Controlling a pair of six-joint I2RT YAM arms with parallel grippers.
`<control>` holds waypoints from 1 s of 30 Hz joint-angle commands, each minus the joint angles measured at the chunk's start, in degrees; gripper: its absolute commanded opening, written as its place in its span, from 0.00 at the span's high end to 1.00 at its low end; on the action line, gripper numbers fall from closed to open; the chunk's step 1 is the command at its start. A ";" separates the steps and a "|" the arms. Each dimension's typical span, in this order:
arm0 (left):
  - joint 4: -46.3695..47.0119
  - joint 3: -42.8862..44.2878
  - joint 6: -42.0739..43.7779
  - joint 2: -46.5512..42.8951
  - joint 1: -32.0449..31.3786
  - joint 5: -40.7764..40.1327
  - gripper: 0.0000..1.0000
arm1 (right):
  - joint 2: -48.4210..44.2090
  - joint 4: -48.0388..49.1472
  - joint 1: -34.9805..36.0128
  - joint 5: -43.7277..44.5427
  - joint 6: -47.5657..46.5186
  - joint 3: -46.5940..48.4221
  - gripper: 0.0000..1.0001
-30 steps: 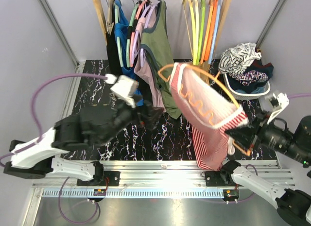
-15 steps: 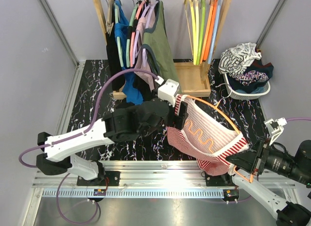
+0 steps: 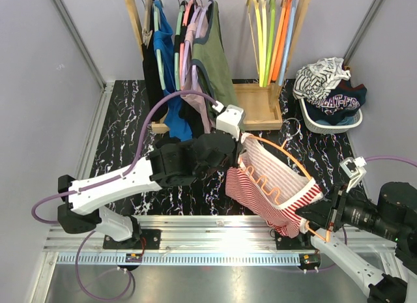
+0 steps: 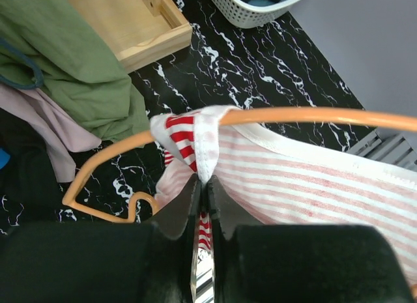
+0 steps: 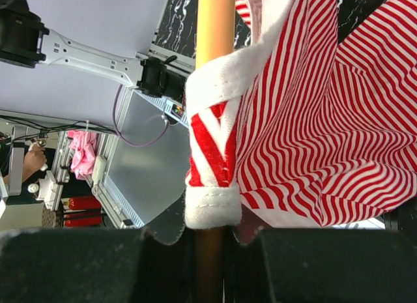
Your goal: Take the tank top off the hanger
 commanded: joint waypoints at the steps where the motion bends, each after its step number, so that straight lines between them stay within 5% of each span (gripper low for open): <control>1: 4.28 2.60 0.16 -1.97 1.37 -1.76 0.94 | -1.26 -11.48 -0.33 -3.16 -1.52 -0.94 1.00; 6: 1.03 1.12 -0.62 -3.28 7.16 -2.20 1.00 | -1.35 -11.56 -0.33 -3.60 -1.78 -0.41 1.00; 15: -2.66 -19.87 -3.78 -17.96 20.18 1.22 1.00 | -2.84 -11.65 -0.33 -0.98 -0.03 1.26 1.00; 25: -4.43 -30.70 -10.64 -26.14 20.36 10.26 1.00 | -0.82 -11.04 -0.33 9.75 -1.35 3.54 1.00; 30: 1.42 -37.18 -13.10 -25.97 20.19 20.19 1.00 | -2.49 -3.42 -0.33 6.70 0.66 1.00 1.00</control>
